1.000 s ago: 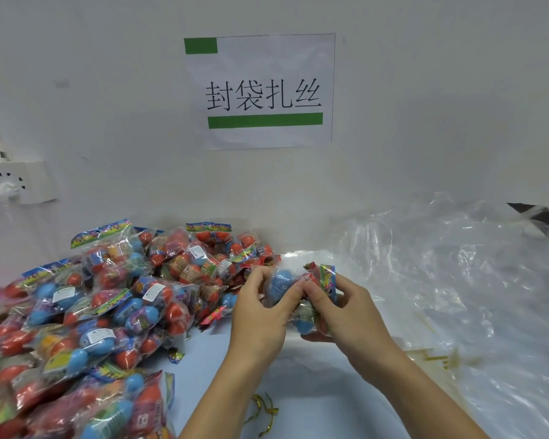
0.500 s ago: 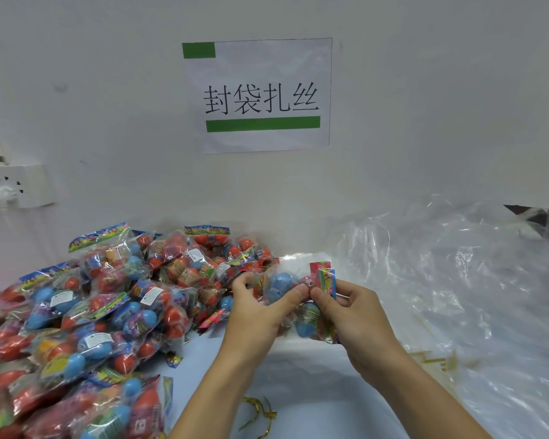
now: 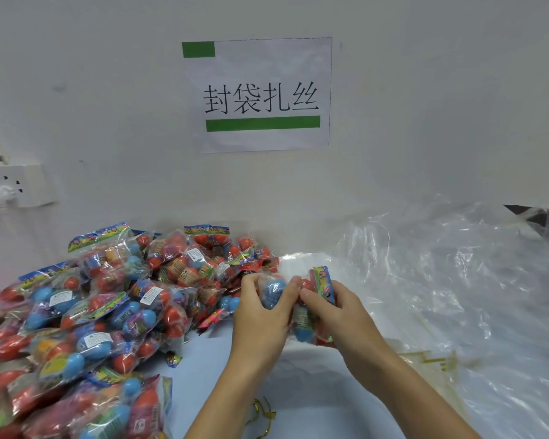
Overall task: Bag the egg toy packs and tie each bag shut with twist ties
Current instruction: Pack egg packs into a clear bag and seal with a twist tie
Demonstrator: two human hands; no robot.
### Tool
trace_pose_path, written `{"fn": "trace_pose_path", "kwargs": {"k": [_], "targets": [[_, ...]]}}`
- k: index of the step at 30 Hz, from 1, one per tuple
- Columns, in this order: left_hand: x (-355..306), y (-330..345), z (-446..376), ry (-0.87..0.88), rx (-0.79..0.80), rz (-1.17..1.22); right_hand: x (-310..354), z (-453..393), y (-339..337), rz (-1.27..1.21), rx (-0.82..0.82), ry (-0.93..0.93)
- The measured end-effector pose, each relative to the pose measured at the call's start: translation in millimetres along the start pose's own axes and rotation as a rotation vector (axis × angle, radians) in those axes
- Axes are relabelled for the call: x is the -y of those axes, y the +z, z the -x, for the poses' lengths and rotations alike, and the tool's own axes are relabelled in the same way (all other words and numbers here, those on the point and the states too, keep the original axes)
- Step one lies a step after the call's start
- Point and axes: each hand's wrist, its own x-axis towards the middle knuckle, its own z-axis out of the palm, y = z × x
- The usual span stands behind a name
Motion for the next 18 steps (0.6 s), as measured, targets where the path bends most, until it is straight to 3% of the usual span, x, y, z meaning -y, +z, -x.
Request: {"fn": "trace_pose_path", "kwargs": {"k": [2,5,18], "targets": [[-0.4,1.1,1.5,0.044,0.027,-0.019,3.8,1.3,0.1,-0.123,0.108,0.076],[1.6,2.4,1.9,0.074,0.076,-0.025,4.2,1.5,-2.4,-0.097,0.179,0.045],[-5.7,8.7,7.3,-0.054,0.134,0.082,1.6,-1.3,-6.3,-0.161,0.132,-0.003]]}}
